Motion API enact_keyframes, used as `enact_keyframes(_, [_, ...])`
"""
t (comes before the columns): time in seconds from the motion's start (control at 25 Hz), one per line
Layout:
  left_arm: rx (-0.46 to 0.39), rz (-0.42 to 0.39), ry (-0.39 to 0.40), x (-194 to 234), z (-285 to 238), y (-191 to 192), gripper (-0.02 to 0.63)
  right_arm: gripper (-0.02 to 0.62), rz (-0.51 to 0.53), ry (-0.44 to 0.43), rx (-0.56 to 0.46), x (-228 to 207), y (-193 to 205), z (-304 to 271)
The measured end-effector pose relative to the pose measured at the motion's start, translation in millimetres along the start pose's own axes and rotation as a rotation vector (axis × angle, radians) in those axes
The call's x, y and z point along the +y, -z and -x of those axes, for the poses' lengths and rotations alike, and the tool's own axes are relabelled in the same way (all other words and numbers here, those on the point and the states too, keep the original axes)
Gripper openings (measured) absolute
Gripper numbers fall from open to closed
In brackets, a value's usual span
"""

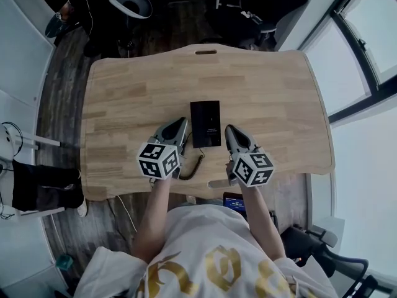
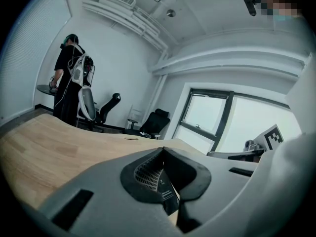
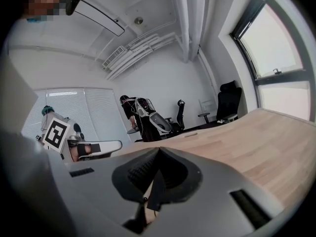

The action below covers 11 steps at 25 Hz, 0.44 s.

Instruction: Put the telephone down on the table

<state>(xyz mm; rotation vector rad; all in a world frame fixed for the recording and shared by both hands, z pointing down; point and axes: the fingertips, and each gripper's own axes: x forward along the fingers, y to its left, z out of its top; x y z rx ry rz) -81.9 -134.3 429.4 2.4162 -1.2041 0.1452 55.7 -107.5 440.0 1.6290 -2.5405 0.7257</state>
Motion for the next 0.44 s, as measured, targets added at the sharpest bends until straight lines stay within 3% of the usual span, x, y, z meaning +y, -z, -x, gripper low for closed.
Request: enact_keyframes(0.44, [0.020,-0.052,0.017,-9.4,-6.2,-0.7,0.009,0.012,0.006,-0.021,0.003,0.6,-3.4,0.1])
